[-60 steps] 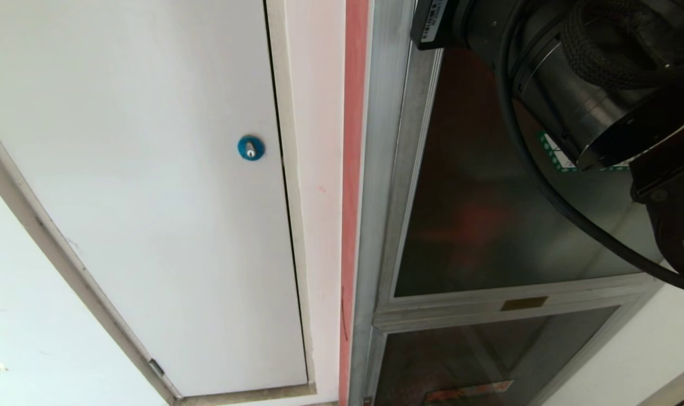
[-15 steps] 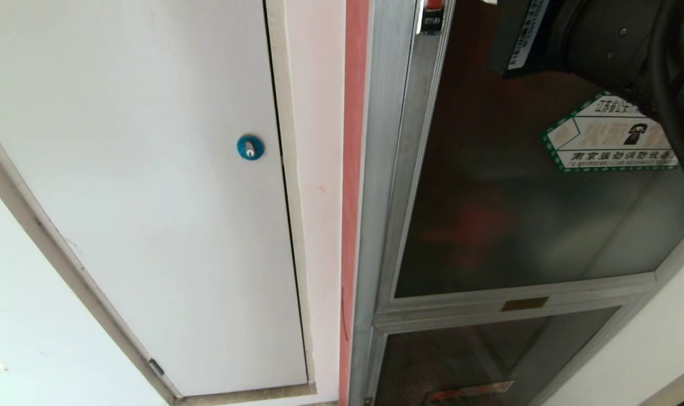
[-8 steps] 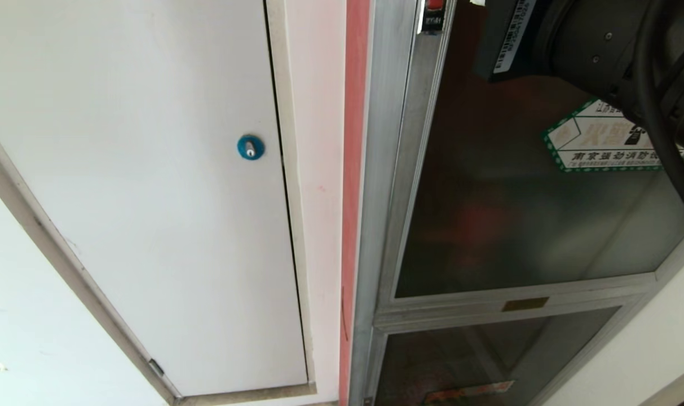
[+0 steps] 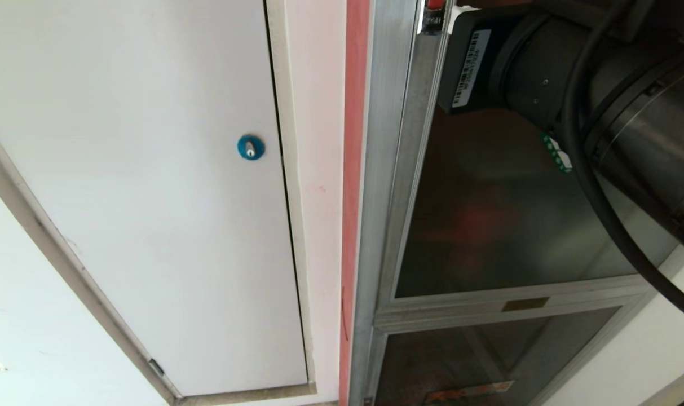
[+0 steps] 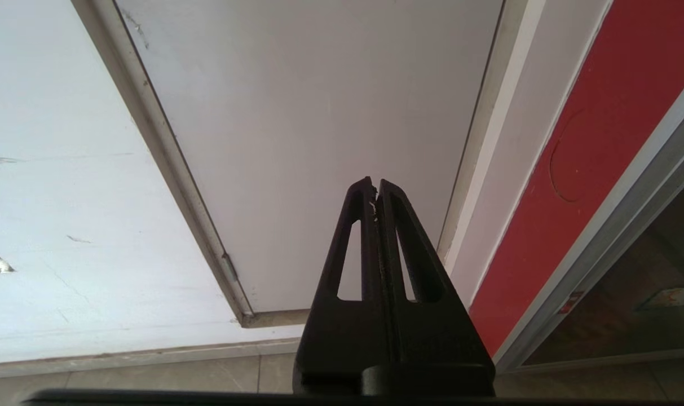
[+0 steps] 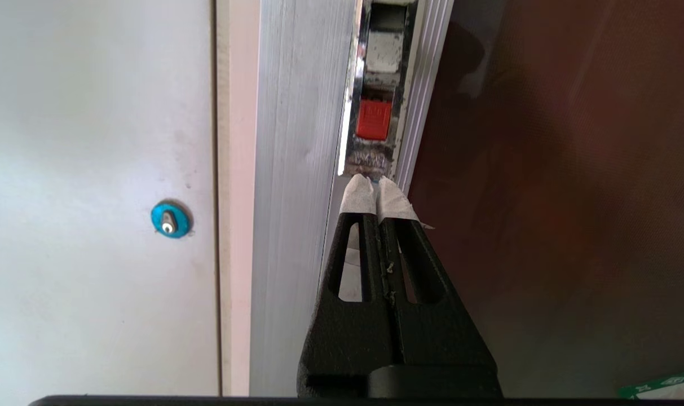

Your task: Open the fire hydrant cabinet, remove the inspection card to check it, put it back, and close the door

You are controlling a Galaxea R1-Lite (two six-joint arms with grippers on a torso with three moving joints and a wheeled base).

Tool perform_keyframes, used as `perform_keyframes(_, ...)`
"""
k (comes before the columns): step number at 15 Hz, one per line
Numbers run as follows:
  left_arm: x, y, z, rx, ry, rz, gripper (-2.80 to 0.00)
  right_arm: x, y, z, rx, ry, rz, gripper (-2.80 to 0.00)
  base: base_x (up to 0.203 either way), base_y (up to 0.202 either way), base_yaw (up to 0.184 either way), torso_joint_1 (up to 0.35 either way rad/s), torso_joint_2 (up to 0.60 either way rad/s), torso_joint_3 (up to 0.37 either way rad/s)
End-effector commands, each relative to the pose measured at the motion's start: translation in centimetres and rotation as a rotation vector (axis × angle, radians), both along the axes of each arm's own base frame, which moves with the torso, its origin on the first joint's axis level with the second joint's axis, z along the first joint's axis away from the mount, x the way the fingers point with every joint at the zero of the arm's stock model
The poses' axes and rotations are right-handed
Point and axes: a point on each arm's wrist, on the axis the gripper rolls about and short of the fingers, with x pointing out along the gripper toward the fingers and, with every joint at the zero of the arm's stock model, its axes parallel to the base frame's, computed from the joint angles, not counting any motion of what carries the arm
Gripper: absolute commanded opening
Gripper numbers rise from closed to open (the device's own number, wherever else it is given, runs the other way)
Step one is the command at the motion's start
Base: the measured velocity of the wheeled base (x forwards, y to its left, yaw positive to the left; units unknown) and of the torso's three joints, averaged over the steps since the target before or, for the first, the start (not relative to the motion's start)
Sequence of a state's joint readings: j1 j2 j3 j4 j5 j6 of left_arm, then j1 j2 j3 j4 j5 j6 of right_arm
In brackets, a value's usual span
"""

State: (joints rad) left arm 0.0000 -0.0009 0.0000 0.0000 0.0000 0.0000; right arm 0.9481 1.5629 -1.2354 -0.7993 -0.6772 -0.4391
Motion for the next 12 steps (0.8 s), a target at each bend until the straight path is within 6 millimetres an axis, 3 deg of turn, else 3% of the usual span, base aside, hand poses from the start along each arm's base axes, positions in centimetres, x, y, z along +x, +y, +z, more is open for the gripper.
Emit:
perform_keyframes(1,0.01,0.0,0.0,0.0,0.001,0.0,-2.8,0.47,0.43,-0.48,-0.01,0.009,-0.008,-2.8,0.0,0.0,0.0,0.0,0.0,0.0)
perform_keyframes(12,0.01,0.0,0.0,0.0,0.001,0.0,-2.8,1.05,1.17,-0.67,0.088,-0.106,-0.049,-2.8,0.0,0.0,0.0,0.0,0.0,0.0)
